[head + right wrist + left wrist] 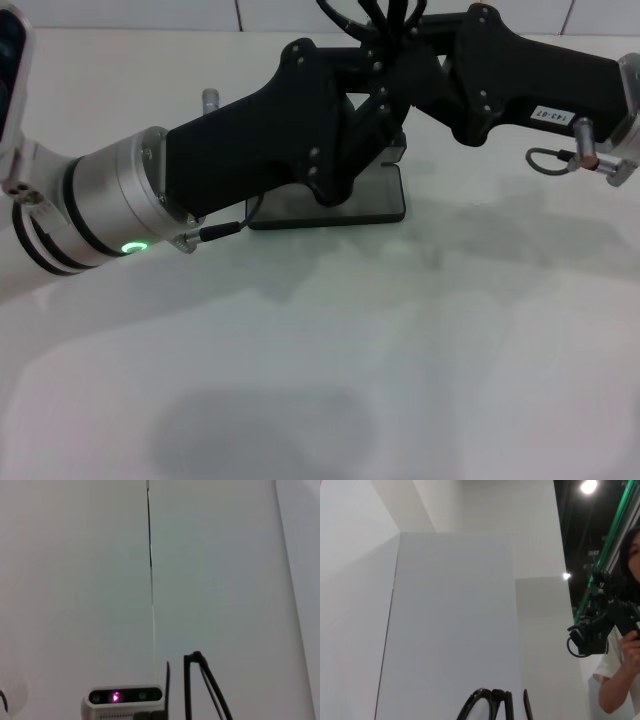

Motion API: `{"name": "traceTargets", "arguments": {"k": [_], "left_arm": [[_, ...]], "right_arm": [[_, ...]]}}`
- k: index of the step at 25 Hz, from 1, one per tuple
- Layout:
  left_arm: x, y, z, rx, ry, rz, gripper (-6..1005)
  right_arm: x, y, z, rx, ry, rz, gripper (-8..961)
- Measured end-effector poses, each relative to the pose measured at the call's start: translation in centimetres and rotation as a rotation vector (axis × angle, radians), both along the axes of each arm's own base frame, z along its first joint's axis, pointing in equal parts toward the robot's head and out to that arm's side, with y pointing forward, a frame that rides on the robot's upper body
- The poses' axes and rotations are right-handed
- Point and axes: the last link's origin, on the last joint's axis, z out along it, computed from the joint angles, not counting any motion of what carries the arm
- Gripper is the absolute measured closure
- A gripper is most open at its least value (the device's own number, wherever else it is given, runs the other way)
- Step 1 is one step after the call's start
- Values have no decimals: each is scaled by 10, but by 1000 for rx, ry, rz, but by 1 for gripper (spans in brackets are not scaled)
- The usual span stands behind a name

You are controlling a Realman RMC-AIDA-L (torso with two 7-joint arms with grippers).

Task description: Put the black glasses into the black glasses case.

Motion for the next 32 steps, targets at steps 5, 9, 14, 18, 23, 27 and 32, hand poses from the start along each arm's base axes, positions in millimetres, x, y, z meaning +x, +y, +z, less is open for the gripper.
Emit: {"name": "traceTargets", "arguments": {"k": [5,9,14,18,23,27,32], "left_arm": [[0,0,0,0,1,1,972],[-2,0,-1,-4,4,10,972],[-2,0,-1,-5,6,10,972],[-3,-1,-1,-6,5,13,972],[-5,-2,1,-13,1,10,972],[-12,-5,7,-12,6,14,972],[-24,-10,18,-4,0,14,972]], "right_arm": [[-1,-1,-2,-10,-10,10,855],[-3,-2,-5,-19,-19,20,855],[-3,-2,-4,-17,-19,19,855],[-1,-2,-3,-13,-16,14,856],[4,3,1,17,-21,-16,856],[8,5,7,61,-36,-37,856],[14,9,16,98,-69,-59,855]]}}
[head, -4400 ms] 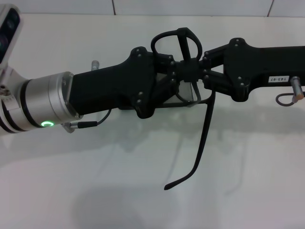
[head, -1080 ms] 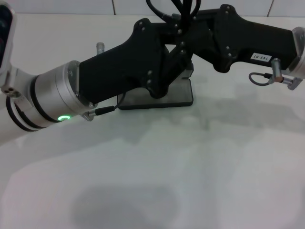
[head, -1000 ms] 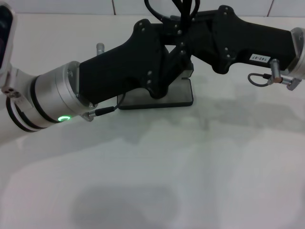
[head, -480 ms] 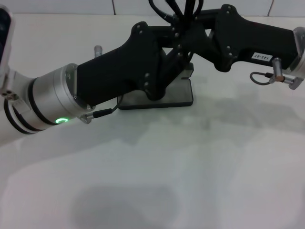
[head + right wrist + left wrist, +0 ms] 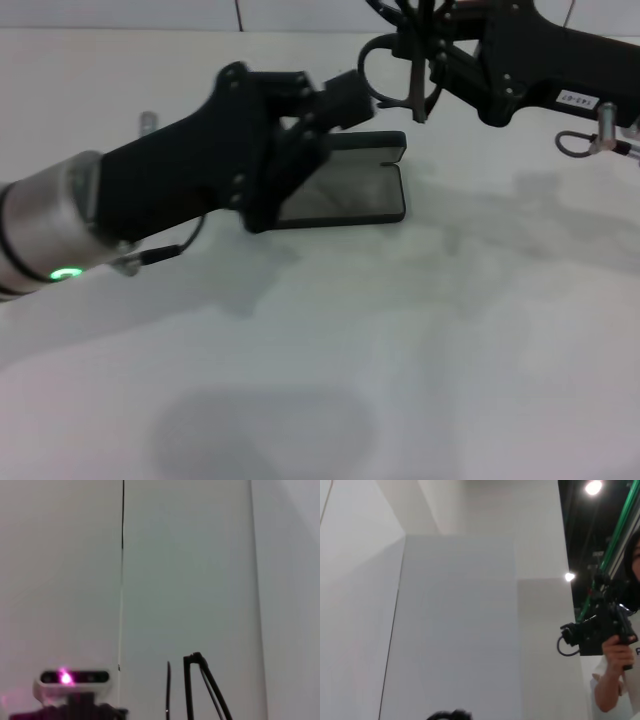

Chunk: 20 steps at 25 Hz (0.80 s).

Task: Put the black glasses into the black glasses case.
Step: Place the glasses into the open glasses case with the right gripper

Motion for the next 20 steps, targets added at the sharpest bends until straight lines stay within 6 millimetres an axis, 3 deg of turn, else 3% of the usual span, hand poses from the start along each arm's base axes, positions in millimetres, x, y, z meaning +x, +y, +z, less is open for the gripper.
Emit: {"name": "traceTargets", "arguments": {"k": [4,10,20], "left_arm": [[-16,-9,20,20,-12,-18,971],[-31,-13,35,68,-43,31,971],[-33,-15,34,78,-43,42,971]], "right_arm": [[2,8,-1,-41,-126,-42,855],[-3,23,-13,-132,-457,-146,855],[-29,33,-66,-165,-806,-109,856]]}}
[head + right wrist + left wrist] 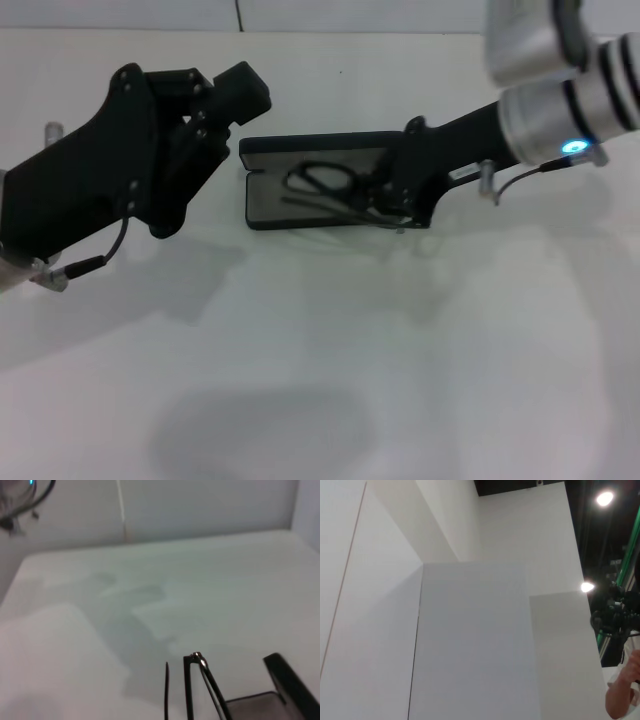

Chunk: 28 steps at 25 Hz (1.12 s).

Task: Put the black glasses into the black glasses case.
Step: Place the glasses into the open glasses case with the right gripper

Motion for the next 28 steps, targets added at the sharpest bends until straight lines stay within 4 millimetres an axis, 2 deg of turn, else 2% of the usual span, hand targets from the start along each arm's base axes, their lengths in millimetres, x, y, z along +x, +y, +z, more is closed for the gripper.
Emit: {"name": "traceTargets", "arguments": {"k": [8,17,28], "left_arm": [[-8,-2,6,-31,45,-2,971],[-27,-11,17,-66,107,11,971],[-30,-12,18,-71,112,18,970]], "right_arm": [[-18,2,-21,47,-144,82,856],[-28,7,-28,106,-273,135,855],[-41,10,-45,161,-332,239,855]]}}
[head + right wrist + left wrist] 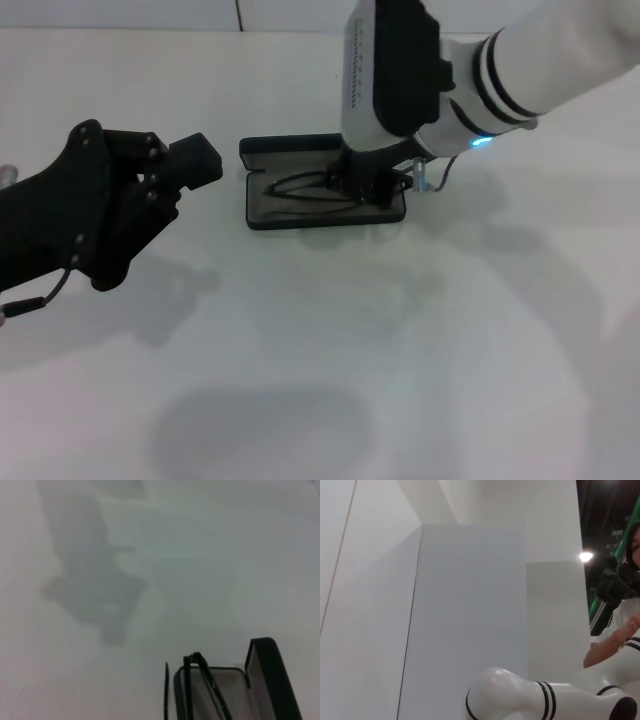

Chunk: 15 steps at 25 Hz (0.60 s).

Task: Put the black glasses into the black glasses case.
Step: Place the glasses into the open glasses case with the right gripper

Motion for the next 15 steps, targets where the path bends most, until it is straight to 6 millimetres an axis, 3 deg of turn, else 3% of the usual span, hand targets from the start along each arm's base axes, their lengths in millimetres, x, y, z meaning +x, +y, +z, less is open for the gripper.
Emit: {"name": "traceTargets", "arguments": {"k": [15], "left_arm": [[-2,-2,-1,4,-3,8,970]], "right_arm": [[9,9,-14,76,-18,42,856]]}}
